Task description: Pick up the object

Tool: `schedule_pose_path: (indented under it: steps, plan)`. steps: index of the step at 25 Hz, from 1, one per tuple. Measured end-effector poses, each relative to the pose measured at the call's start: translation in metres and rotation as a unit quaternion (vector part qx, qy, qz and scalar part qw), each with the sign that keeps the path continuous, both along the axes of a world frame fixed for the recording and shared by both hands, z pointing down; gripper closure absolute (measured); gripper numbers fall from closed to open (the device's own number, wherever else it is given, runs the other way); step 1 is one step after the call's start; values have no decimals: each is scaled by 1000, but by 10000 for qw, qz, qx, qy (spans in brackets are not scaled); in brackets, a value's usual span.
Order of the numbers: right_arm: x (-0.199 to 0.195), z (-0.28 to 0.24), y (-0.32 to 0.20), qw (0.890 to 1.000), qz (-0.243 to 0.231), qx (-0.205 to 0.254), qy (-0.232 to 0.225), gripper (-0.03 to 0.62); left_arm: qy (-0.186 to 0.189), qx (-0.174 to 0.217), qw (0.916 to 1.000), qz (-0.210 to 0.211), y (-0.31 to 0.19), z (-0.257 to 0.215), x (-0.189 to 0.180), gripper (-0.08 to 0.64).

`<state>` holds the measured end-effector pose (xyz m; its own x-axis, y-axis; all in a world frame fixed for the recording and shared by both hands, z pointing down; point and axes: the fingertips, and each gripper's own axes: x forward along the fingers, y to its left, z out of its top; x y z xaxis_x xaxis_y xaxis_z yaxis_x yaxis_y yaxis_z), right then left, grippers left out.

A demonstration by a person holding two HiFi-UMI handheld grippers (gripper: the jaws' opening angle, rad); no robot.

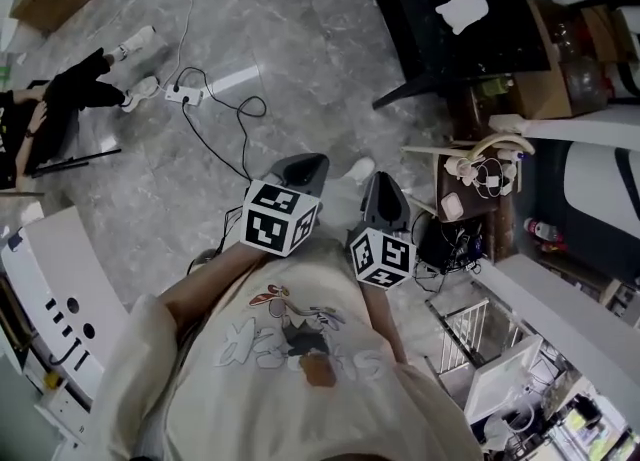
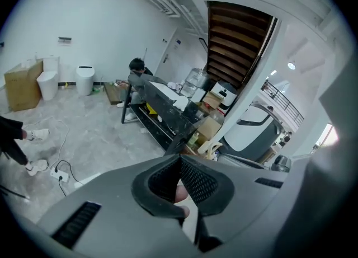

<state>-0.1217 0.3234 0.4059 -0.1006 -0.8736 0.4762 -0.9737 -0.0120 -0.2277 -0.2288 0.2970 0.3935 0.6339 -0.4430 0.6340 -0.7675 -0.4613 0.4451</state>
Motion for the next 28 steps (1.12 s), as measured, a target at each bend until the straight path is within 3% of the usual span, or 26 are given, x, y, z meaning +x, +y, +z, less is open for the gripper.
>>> schedule_pose_path:
  steps: [12, 20, 28]
  plan:
    - [136, -21, -79, 9987, 158, 386, -308, 559, -222, 332, 9990, 195, -68, -16, 135, 547]
    - [215, -37, -117, 9948, -167, 780, -639, 560, -396, 583, 9974, 177, -104, -26, 220, 548]
    - [291, -45, -134, 9929, -434, 949, -571, 560, -395, 734, 9961, 282, -115, -28, 310, 548]
